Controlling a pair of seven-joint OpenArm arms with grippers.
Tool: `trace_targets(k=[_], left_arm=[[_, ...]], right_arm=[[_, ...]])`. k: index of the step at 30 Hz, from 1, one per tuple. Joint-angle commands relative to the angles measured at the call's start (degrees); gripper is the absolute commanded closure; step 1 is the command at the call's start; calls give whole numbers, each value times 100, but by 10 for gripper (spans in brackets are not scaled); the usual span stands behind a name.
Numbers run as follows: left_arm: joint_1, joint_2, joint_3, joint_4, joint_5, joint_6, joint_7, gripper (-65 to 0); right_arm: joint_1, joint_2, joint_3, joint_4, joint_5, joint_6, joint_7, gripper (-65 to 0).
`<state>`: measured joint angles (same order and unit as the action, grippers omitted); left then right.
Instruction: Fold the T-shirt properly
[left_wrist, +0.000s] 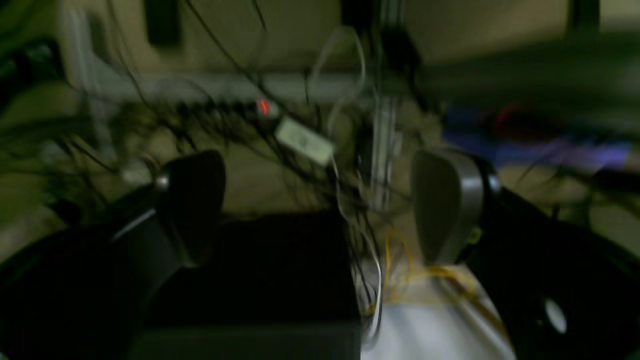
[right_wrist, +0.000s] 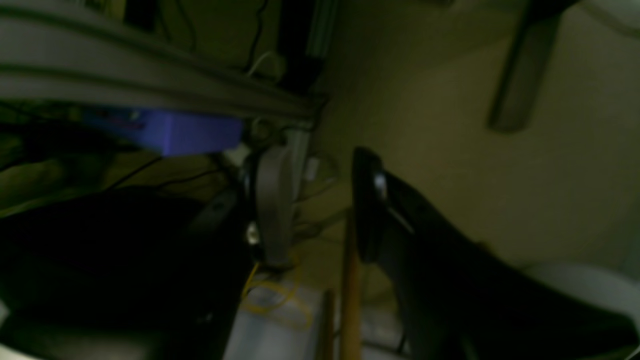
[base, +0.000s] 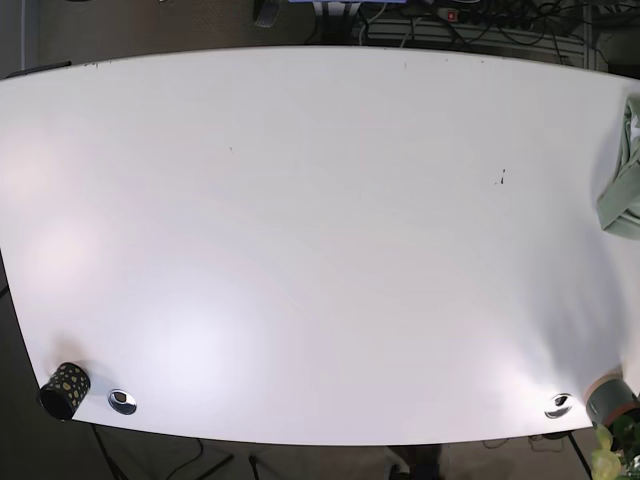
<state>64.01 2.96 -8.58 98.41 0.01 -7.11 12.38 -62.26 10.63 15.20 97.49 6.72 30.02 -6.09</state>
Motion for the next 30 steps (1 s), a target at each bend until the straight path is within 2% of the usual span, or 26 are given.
trace_targets(k=[1,16,23,30], left_arm=[[-137,-19,-8,-369,-5,-23,-135,-537],[-2203,-177,-8,-3428,38,-5,-144,-536],[-3108,-195,-8,-4843,38,4,-170,-536],[-3838,-274,-8,-6162,38,74,-566,-536]], right_arm=[[33,31,-153,-417,27,18,94,-187],[1773,-13,-821,-3020,9,-17,86,-187],[2626,-4,-1261,-4198,9,-501,94,-187],[3206,-13,-1454,-4866,9,-703,94,-187]])
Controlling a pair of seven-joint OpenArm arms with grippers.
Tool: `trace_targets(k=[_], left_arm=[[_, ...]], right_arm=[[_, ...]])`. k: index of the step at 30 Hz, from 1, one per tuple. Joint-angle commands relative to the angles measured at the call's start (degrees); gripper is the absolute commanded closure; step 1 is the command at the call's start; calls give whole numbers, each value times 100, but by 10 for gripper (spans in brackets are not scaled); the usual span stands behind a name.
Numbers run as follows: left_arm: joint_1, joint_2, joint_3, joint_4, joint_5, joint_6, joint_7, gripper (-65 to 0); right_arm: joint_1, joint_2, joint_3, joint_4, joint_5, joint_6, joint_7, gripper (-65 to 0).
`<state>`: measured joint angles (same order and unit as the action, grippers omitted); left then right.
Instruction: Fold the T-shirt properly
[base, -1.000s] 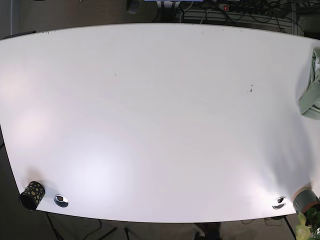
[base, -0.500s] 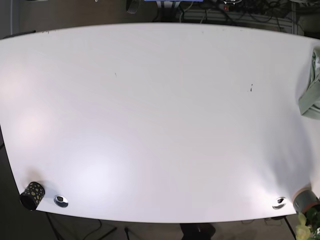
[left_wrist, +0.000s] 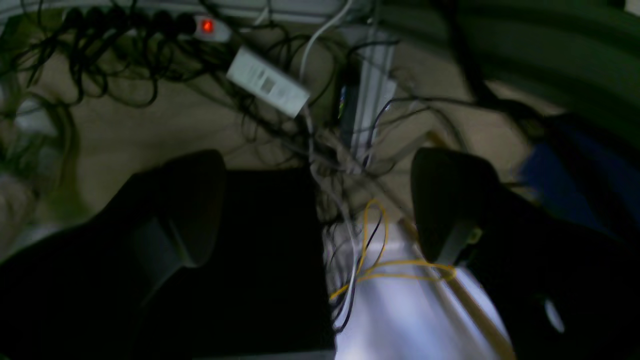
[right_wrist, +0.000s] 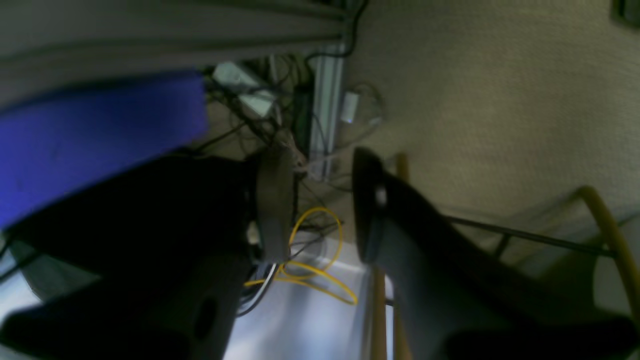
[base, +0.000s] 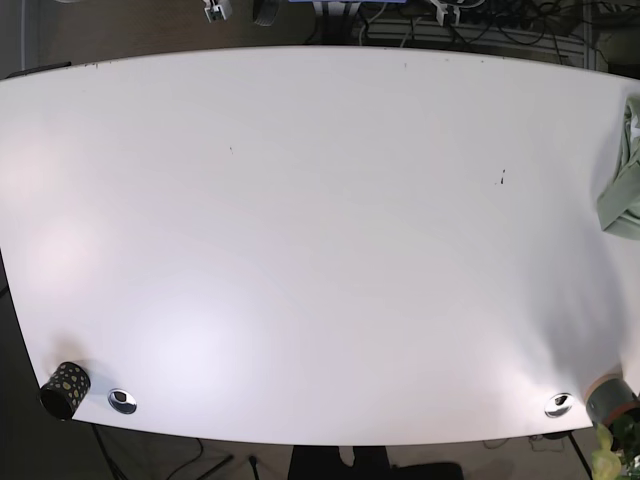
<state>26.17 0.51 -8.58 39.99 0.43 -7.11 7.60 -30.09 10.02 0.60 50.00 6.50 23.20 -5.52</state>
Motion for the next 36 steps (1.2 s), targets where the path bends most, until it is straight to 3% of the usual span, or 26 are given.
trace_targets(k=[1,7,13,23,36], left_arm=[[-178,-38,-8,-566,-3,171,-149,-536],[-776,-144,221,-1805,-3,584,-694,-536],[-1206,-152,458,-2429,-12,716,-755,-540],[-1734,-144,458,-2939,-3,725,-755,-540],[-1707,-135,440,-2931,-47,716,-755,-540]], right_arm=[[68,48,6,-213,31,-39,38,-187],[604,48,6,-916,31,-48,29,-187],[1070,48,6,-1514,31,-48,38,-187],[1703,40,6,-2323,31,-48,38,-190],[1650,40,6,-2367,31,-39,46,-190]])
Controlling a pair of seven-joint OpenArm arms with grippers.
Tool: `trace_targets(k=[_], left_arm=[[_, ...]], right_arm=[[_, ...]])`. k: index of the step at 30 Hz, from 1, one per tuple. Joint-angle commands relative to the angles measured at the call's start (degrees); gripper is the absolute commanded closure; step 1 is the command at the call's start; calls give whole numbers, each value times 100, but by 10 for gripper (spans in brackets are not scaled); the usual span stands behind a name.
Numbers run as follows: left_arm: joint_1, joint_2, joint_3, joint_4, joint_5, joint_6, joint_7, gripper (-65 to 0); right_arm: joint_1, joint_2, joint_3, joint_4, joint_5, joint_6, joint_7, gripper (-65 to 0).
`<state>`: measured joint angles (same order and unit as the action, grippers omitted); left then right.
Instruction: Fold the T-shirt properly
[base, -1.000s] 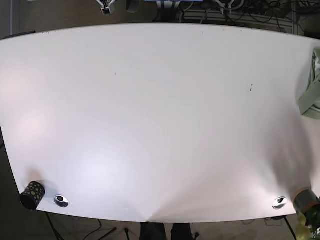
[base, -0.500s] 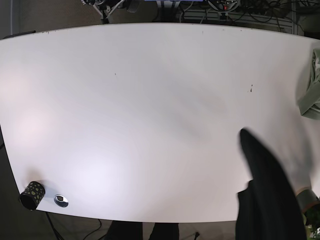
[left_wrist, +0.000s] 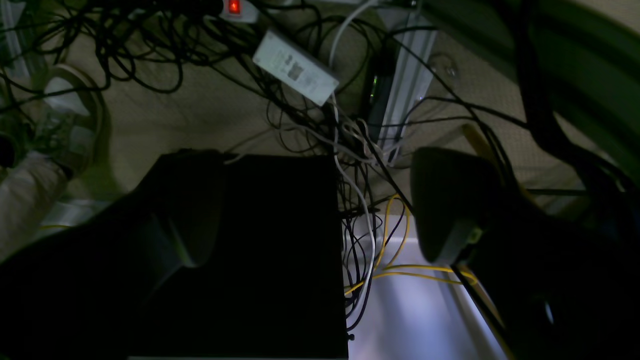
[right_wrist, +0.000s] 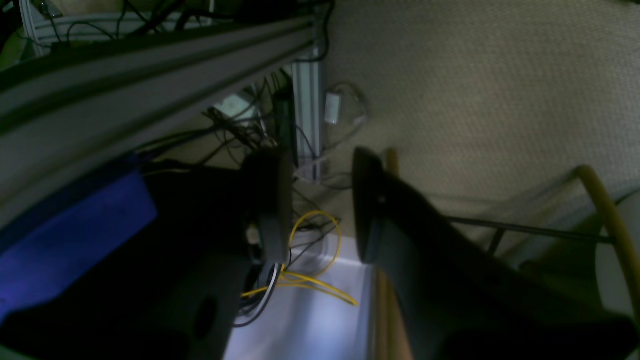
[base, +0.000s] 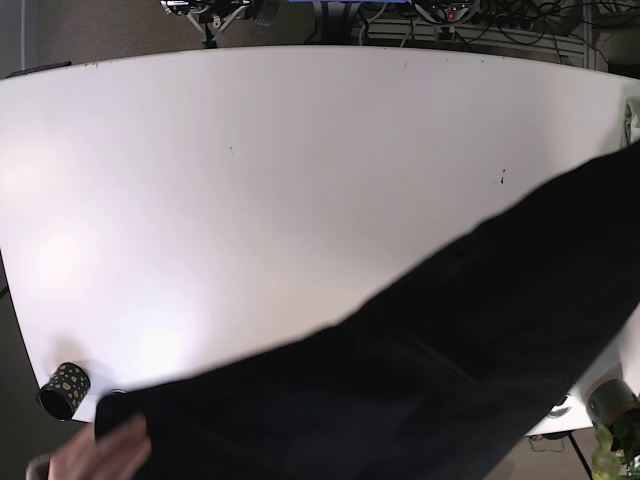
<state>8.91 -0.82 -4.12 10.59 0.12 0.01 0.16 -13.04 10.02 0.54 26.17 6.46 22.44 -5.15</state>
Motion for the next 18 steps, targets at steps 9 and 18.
trace_targets(k=[9,18], left_arm=[[116,-2,3,9,-8,3,-12,-539],[723,-10,12,1038,19,3,-21,-539]], right_arm=[[-301,40,12,24,71,38,528,-189],[-828,40,30,420,71,73,1161,-187]])
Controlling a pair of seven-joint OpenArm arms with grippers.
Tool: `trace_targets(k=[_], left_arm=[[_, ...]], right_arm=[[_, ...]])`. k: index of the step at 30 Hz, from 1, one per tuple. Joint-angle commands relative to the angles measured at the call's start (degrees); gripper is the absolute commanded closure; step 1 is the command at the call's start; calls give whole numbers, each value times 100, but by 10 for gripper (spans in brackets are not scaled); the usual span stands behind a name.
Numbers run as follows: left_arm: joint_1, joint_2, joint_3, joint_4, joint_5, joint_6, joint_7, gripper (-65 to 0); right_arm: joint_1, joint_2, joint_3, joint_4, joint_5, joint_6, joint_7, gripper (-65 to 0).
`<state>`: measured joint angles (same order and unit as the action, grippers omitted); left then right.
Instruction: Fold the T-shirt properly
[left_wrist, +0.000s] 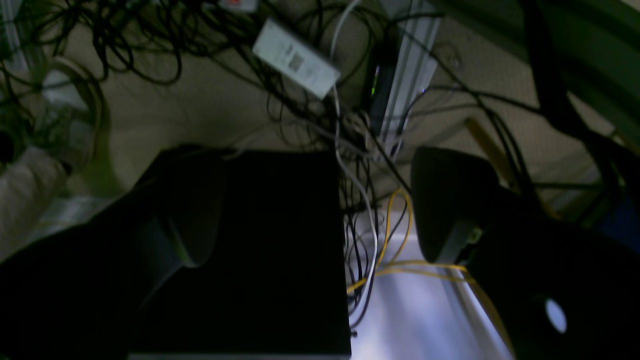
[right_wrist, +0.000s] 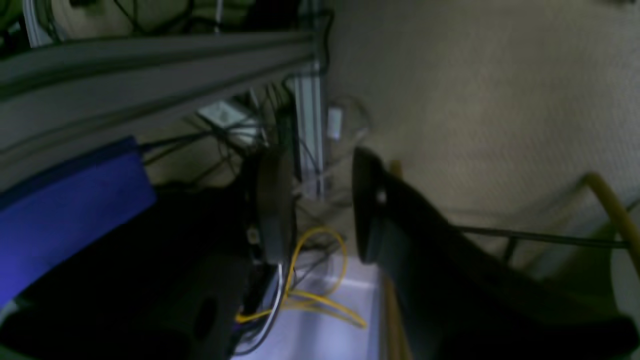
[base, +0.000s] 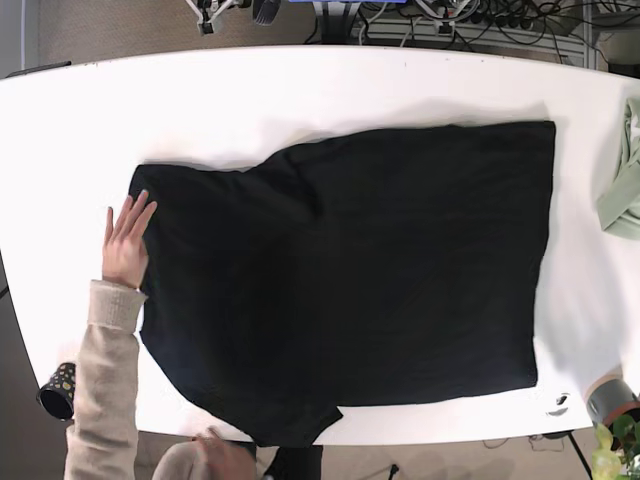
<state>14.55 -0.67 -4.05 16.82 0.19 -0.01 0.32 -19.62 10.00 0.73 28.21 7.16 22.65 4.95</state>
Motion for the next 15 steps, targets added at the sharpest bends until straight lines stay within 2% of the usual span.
trace_targets(k=[1,8,15], left_arm=[[326,-26,5,696,12,5,-36,-539],[1275,-26,252,2428,3,5,-19,-537],[2031,-26,269,3404,3,5,-19,-537]], right_arm=[[-302,42,10,384,1,42,186,-187],[-1172,51,19,1702,9,16,151,-187],[-1849,59,212,2573,9,16,-174,-187]])
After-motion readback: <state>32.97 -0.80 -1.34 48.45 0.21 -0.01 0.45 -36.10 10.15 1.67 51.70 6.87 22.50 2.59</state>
